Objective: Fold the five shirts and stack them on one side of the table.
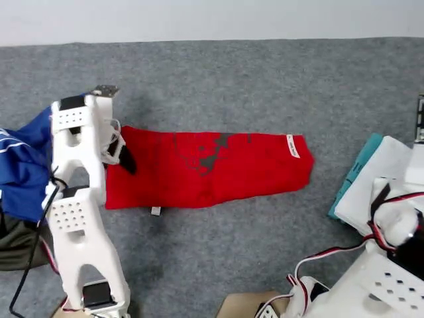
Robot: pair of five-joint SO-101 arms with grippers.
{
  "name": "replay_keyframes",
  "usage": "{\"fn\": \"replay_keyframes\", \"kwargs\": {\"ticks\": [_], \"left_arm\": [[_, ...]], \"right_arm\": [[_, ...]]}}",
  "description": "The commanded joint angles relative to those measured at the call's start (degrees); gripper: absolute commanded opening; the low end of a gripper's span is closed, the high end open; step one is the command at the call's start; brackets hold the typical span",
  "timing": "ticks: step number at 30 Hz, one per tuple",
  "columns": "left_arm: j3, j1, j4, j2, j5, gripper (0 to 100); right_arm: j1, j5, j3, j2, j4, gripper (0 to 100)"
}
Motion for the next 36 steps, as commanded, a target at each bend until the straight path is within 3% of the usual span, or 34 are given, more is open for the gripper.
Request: {"fn": "replay_keyframes", "kwargs": {"ticks": [1,6,14,20,25,31,36], "left_arm": [[-2.33,0.79,-0.09,0.26,0.26,28],[-5.23,2.37,1.49,2.81,2.64,26],[-6.29,7.82,3.87,5.63,0.97,0],[-9.1,9.76,8.26,2.64,0.26,0],[-8.84,12.04,8.26,-7.91,0.35,0],[-7.43,20.22,8.26,-20.75,0.35,0],[-7.87,28.84,8.09,-23.03,0.35,0]], "right_arm": [[0.48,0.44,-0.35,-0.66,1.71,6.1],[0.48,0.44,-0.35,-0.66,1.71,6.1],[0.48,0.44,-0.35,-0.66,1.63,6.1],[0.66,0.44,-0.62,-0.66,1.71,6.0],[0.66,0.44,-0.7,-0.66,1.71,6.0],[0.57,0.44,-0.7,-0.66,1.27,5.8],[0.48,0.44,-0.44,-0.66,1.27,5.8]]}}
